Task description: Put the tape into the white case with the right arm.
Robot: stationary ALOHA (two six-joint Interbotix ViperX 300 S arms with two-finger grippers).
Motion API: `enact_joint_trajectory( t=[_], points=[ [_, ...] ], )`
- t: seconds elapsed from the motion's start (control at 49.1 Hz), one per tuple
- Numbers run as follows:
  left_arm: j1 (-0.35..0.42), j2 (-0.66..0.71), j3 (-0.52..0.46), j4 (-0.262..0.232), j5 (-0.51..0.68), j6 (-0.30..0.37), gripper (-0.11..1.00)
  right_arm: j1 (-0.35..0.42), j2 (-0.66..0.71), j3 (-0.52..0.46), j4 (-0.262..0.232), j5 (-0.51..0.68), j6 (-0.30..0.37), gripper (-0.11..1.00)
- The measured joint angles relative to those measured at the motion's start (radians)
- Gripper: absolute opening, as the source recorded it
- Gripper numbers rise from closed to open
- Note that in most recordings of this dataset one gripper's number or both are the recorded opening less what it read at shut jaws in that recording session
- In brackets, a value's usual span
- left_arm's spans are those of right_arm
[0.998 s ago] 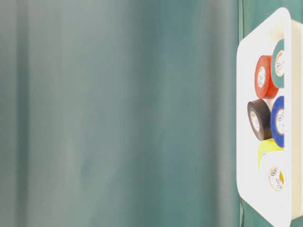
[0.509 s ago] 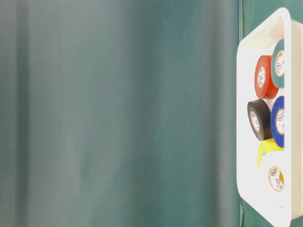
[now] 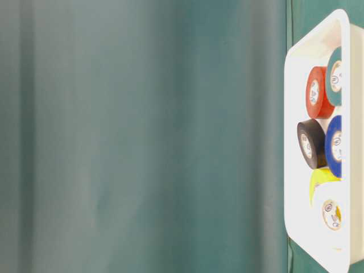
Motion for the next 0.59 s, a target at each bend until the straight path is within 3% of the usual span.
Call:
enact_joint_trajectory(
  t=[0.204, 0.591],
  points=[
    [0.0, 0.0, 0.0, -0.002, 0.0, 0.0, 0.0, 0.078, -0.044, 0.017, 0.0, -0.002, 0.0, 0.7],
    [-0.002, 0.0, 0.0, -0.002, 0.0, 0.002, 0.0, 0.081, -0.089, 0.041, 0.0, -0.012, -0.002, 0.7]
  ],
)
